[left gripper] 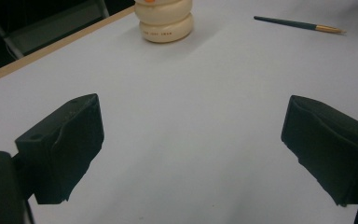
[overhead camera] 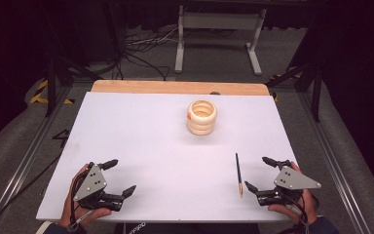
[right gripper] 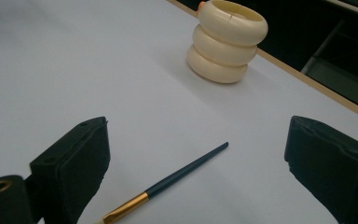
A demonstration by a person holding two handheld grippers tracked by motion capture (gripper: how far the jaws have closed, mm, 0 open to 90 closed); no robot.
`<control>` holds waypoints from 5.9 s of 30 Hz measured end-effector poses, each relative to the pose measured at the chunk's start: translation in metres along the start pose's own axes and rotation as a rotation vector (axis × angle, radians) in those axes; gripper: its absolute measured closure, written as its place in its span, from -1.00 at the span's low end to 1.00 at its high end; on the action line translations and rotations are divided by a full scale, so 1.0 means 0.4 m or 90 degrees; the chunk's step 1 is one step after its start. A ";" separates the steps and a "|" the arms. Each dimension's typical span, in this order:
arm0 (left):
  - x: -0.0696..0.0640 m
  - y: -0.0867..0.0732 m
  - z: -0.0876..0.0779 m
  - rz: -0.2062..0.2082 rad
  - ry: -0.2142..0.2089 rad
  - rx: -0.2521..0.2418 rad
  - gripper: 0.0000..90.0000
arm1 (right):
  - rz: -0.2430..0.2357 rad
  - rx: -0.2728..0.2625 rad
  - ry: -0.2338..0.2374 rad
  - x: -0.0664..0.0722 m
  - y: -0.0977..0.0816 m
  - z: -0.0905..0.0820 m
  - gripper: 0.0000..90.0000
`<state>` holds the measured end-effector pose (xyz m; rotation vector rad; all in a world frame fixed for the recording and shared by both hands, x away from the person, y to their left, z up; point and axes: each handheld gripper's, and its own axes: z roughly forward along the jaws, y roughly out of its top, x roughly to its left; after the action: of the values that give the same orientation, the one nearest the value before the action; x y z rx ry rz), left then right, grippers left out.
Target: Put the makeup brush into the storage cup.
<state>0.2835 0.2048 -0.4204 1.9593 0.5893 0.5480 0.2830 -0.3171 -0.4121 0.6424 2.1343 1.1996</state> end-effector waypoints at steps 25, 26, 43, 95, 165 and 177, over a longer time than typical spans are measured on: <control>-0.005 -0.010 0.004 0.004 -0.015 0.022 -0.85 | -0.324 0.311 0.227 -0.052 0.149 0.115 -0.49; -0.005 -0.010 0.005 0.006 -0.016 0.024 -0.85 | -0.347 0.334 0.243 -0.043 0.152 0.129 -0.46; -0.011 -0.014 -0.004 0.014 -0.012 0.036 -0.83 | -0.576 0.552 0.375 0.044 0.176 0.248 -0.30; -0.011 -0.011 -0.008 0.003 -0.020 0.029 -0.79 | -0.507 0.598 0.416 0.020 0.136 0.292 0.87; 0.021 -0.012 -0.045 -0.029 0.015 -0.011 -0.79 | 0.030 -0.147 0.003 -0.188 0.387 0.205 0.88; 0.023 -0.017 -0.047 -0.028 0.014 -0.010 -0.79 | 0.063 -0.170 -0.025 -0.214 0.407 0.245 0.88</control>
<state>0.2784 0.2259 -0.4175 1.9234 0.6391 0.5453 0.4312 -0.2395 -0.2878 0.6517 1.8845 1.4811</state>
